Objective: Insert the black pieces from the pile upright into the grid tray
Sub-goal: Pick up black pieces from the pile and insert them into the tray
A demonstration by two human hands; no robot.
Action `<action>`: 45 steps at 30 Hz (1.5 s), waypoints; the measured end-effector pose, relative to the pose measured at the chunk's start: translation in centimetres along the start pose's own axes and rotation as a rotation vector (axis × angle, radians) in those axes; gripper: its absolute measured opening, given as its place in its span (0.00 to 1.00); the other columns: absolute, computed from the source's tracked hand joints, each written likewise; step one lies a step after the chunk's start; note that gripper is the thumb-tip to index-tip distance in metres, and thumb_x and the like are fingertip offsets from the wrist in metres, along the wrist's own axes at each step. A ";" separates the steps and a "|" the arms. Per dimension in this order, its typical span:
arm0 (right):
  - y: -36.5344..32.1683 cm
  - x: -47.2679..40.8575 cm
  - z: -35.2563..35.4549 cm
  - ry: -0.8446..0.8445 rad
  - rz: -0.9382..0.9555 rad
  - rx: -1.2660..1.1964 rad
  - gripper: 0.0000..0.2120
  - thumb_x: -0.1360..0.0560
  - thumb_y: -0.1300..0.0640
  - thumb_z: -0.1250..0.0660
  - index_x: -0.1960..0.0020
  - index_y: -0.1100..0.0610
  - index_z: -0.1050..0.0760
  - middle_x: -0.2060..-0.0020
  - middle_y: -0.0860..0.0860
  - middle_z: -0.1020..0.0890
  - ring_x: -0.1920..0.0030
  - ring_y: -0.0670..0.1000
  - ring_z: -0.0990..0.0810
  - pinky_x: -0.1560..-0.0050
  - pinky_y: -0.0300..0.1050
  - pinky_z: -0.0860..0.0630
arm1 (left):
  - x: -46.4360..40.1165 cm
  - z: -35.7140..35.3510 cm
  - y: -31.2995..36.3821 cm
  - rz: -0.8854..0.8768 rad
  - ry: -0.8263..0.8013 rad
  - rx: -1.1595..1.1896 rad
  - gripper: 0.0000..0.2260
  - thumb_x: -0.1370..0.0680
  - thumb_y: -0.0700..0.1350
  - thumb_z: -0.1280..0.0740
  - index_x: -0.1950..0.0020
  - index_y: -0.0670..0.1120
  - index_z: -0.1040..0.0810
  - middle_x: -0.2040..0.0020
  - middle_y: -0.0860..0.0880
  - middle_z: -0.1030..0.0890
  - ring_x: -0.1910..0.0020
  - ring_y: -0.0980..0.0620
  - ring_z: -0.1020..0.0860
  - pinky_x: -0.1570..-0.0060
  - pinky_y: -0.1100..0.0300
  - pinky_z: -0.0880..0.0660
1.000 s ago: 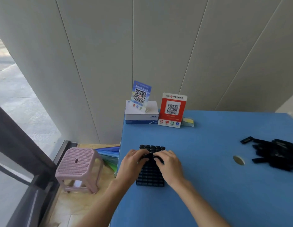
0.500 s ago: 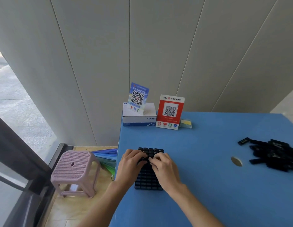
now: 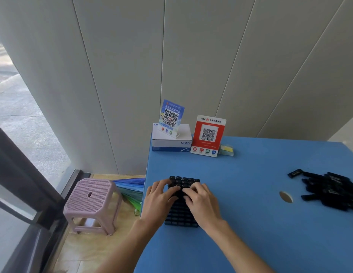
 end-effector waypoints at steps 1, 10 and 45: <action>0.2 0.2 0.2 -0.002 -0.008 0.002 0.15 0.37 0.57 0.22 0.52 0.51 0.19 0.62 0.46 0.24 0.62 0.49 0.24 0.72 0.39 0.27 | 0.1 0.1 0.2 0.003 -0.005 -0.025 0.19 0.35 0.47 0.22 0.46 0.54 0.20 0.46 0.49 0.22 0.50 0.49 0.25 0.54 0.54 0.25; 6.0 3.8 5.1 0.051 -0.176 0.088 0.15 0.32 0.55 0.26 0.47 0.56 0.21 0.60 0.48 0.19 0.59 0.53 0.22 0.67 0.47 0.22 | 0.1 0.8 3.9 -0.016 0.017 -0.080 0.22 0.34 0.48 0.23 0.42 0.51 0.23 0.46 0.50 0.22 0.49 0.48 0.25 0.51 0.51 0.28; 45.5 32.7 24.4 -0.045 -0.506 0.125 0.14 0.29 0.56 0.29 0.44 0.54 0.23 0.54 0.50 0.18 0.52 0.56 0.21 0.57 0.50 0.22 | 0.8 -18.5 44.6 -0.079 -0.254 -0.039 0.16 0.34 0.49 0.24 0.47 0.52 0.20 0.51 0.52 0.19 0.53 0.48 0.20 0.54 0.51 0.25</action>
Point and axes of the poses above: each hand's wrist, its own x-axis away from the middle knuckle, its own z-axis out of the back of the hand, y = z × x, the point moved 10 cm from there along -x, towards the middle knuckle
